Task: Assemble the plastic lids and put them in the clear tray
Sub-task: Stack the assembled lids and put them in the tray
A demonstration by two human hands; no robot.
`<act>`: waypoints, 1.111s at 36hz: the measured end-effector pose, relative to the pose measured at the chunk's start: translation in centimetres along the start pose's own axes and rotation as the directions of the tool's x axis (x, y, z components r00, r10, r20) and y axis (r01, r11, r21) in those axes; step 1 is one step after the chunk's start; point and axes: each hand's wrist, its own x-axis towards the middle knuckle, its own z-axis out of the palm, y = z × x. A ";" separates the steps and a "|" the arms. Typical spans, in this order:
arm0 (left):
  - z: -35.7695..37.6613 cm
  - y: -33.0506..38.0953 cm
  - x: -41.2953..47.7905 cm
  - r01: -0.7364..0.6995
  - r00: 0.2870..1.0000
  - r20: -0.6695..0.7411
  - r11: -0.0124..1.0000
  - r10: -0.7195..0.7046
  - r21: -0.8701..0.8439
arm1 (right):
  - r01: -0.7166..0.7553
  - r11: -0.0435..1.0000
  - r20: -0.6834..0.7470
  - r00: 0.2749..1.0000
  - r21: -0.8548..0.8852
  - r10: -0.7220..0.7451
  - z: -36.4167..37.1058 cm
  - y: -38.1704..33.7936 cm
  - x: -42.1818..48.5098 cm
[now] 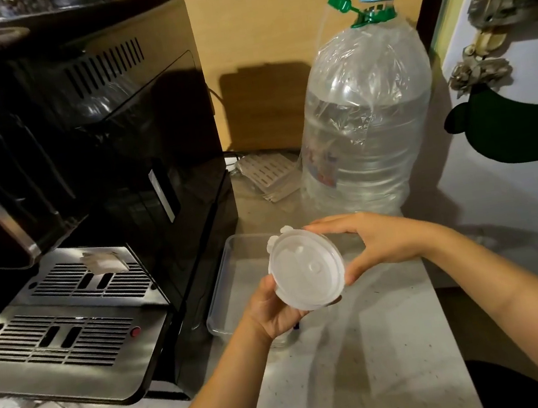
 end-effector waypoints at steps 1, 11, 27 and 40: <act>0.0 0.0 0.0 -0.001 1.000 -0.005 1.000 0.001 -0.005 | -0.010 1.000 0.008 1.000 -0.009 0.010 0.0 0.1 0.0; -0.3 0.2 0.0 -0.029 0.999 0.036 0.998 0.032 -0.060 | -0.062 0.998 -0.015 0.998 0.001 0.062 0.1 -0.3 -0.1; -0.5 0.0 0.7 -0.031 0.990 -0.134 0.999 0.032 0.013 | 0.024 0.999 -0.056 0.998 -0.029 -0.026 2.1 -0.4 0.6; -0.6 -0.1 0.3 0.042 0.994 -0.101 0.992 -0.030 0.115 | 0.030 0.999 0.067 0.997 -0.028 -0.028 2.2 0.3 1.0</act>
